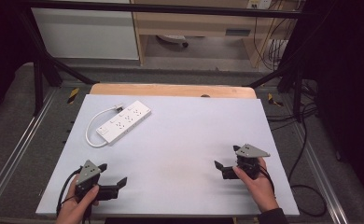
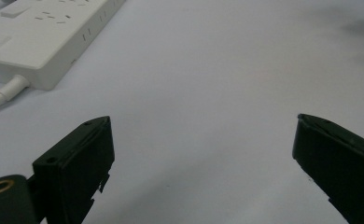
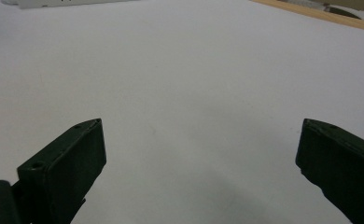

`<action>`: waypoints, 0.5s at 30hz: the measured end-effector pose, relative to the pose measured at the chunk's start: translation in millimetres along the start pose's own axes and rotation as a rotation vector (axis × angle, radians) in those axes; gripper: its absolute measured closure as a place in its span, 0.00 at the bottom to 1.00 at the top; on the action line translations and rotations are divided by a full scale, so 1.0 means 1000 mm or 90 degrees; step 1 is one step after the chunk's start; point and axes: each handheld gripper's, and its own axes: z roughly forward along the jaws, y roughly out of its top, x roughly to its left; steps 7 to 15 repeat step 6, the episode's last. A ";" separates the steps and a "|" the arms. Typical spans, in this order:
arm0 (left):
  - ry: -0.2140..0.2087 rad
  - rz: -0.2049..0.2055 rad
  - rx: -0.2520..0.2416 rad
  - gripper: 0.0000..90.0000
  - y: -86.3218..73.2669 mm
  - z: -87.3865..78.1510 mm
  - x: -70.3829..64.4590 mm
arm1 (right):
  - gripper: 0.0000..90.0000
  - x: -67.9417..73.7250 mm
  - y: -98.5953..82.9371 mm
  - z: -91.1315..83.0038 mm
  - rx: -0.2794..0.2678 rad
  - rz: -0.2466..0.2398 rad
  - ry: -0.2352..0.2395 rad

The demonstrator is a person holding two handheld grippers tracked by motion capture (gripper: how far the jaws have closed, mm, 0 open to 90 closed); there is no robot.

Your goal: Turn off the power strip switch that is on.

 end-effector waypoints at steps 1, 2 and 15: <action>0.002 0.006 0.003 0.06 -0.001 0.002 -0.002 | 0.03 0.000 0.000 0.000 0.002 0.001 -0.001; 0.000 0.006 0.002 0.06 0.000 0.003 -0.003 | 0.03 0.000 -0.001 0.001 0.006 0.002 -0.001; 0.000 0.004 0.004 0.07 0.003 0.007 -0.006 | 0.03 -0.003 -0.004 0.004 0.039 0.009 -0.021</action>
